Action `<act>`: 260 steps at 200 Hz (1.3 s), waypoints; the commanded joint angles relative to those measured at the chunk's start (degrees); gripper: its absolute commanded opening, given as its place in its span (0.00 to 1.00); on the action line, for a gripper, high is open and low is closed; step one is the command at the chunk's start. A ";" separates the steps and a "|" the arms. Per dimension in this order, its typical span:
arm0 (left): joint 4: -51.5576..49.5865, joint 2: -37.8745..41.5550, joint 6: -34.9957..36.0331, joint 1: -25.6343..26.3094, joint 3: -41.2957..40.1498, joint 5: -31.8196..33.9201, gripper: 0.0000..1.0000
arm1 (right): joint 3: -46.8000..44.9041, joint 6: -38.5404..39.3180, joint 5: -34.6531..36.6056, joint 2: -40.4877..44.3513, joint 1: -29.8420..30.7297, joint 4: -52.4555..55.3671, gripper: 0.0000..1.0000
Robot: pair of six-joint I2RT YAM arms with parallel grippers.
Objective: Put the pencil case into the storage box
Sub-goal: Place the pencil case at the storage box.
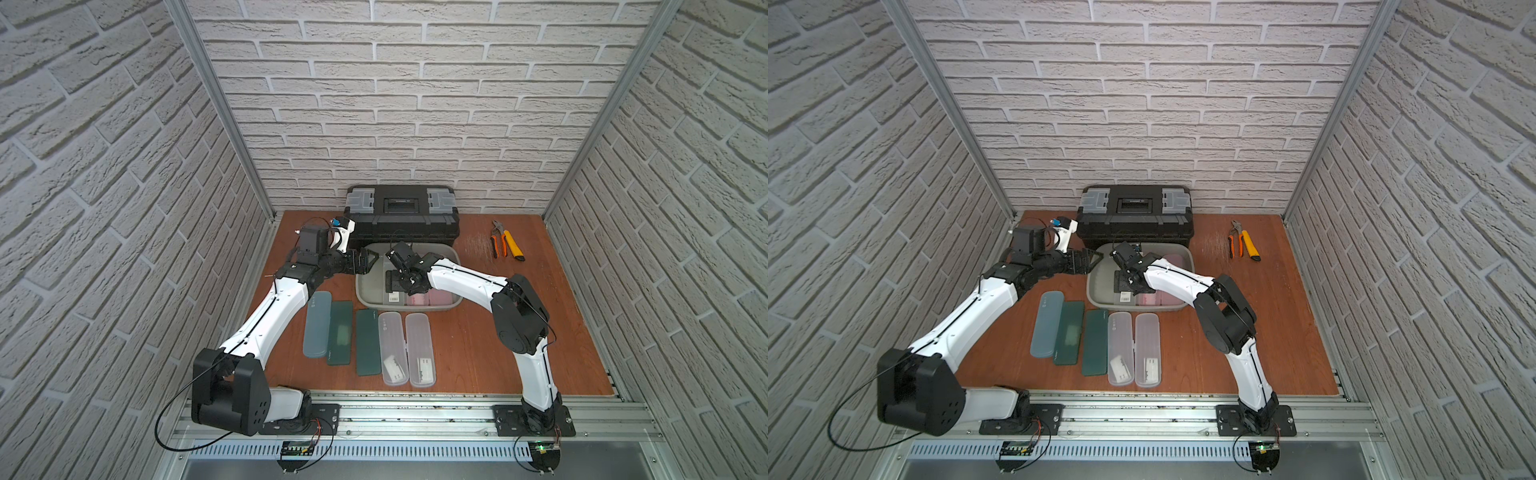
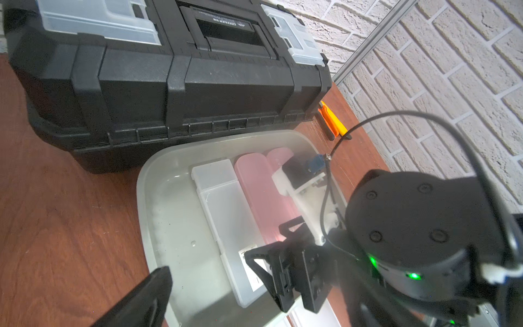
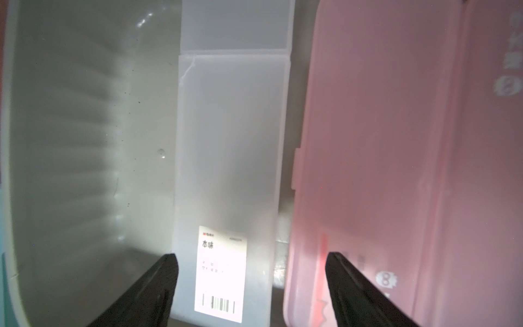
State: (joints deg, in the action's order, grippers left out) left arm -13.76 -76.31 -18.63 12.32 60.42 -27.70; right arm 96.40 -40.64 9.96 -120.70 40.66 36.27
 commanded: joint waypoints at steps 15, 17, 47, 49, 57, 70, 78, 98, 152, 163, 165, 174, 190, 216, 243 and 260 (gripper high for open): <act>0.70 2.13 0.33 -1.75 -0.83 5.07 0.98 | 4.72 3.89 5.61 -0.60 0.84 2.84 0.88; 0.63 2.24 0.35 -1.81 -0.79 5.24 0.98 | 4.91 3.90 5.65 -0.90 0.89 2.84 0.89; 0.54 2.57 0.35 -1.95 -1.19 6.87 0.99 | 8.89 4.17 6.87 -5.05 2.08 3.84 0.89; 0.50 2.62 0.29 -2.01 -1.19 6.94 0.99 | 9.22 4.17 7.02 -5.30 2.10 3.93 0.89; 0.60 2.66 0.18 -2.01 -1.32 6.96 0.99 | 10.54 4.09 7.22 -6.45 2.39 4.44 0.89; 1.56 2.57 -0.67 -1.95 -1.90 6.44 0.98 | 12.41 4.25 7.79 -8.30 2.82 4.77 0.89; 2.06 2.30 -0.83 -1.93 -2.00 5.31 0.98 | 13.20 4.79 7.85 -9.15 3.08 4.49 0.89; 0.98 1.83 -0.66 -1.86 -1.04 4.85 0.98 | 15.86 6.16 9.50 -11.47 3.54 4.90 0.89; 1.31 3.19 0.08 -1.84 -1.54 5.34 0.99 | 18.87 6.80 14.54 -14.48 3.46 9.03 0.90; 0.87 3.41 0.52 -1.86 -1.30 5.65 0.98 | 18.73 7.02 15.22 -14.23 3.39 9.26 0.89; 0.78 3.48 0.57 -1.86 -1.28 5.84 0.98 | 18.62 7.06 15.34 -14.15 3.39 9.35 0.90; 0.65 3.72 0.72 -1.86 -1.27 6.31 0.98 | 18.31 7.19 15.92 -13.84 3.29 9.37 0.89; 0.72 4.18 0.81 -1.86 -1.53 6.71 0.99 | 17.32 7.22 16.17 -13.10 2.86 9.26 0.89; 0.50 4.01 0.99 -1.90 -1.47 6.78 0.98 | 15.98 7.17 15.96 -11.72 2.27 8.92 0.89; 0.25 3.69 1.23 -1.90 -1.29 6.76 0.98 | 15.07 6.99 15.03 -10.18 1.82 8.41 0.90; 0.09 3.64 1.64 -1.77 -1.32 6.70 0.98 | 14.72 6.95 13.20 -8.41 1.61 7.76 0.90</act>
State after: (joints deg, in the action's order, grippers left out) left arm -13.80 -73.34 -18.44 10.35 59.37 -21.21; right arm 112.36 -33.80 23.59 -134.65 43.16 44.16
